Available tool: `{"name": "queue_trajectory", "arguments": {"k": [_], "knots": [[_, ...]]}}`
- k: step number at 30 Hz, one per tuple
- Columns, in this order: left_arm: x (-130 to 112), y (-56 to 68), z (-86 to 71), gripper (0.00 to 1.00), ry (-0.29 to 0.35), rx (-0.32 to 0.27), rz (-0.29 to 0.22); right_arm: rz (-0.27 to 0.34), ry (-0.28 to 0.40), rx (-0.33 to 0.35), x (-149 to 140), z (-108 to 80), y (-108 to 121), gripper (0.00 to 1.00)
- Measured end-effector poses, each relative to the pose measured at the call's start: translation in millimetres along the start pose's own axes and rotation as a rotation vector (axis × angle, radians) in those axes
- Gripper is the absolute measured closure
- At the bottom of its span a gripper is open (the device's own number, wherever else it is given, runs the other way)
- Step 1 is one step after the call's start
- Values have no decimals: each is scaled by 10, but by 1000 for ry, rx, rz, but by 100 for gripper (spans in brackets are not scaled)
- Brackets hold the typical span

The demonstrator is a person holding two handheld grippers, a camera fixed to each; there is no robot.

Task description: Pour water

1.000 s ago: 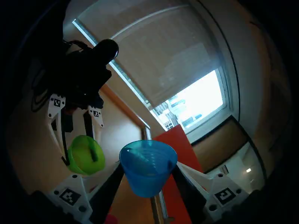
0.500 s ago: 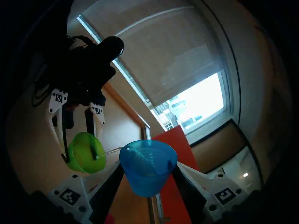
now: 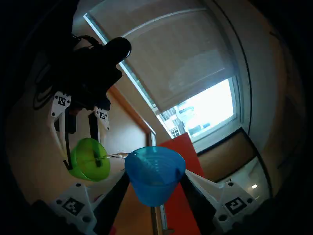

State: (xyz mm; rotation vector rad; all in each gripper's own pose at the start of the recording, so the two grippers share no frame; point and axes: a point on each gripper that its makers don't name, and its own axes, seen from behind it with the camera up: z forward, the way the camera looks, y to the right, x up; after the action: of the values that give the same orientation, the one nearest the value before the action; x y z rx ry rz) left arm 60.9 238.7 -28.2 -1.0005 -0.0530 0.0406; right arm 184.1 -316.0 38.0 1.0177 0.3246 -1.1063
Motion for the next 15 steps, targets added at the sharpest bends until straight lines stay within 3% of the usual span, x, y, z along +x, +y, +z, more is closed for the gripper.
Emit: {"name": "queue_trajectory", "arguments": {"k": [15], "knots": [[9,-1,12,19,4,2,3,-25,0,-7,7,-6,45,12]]}}
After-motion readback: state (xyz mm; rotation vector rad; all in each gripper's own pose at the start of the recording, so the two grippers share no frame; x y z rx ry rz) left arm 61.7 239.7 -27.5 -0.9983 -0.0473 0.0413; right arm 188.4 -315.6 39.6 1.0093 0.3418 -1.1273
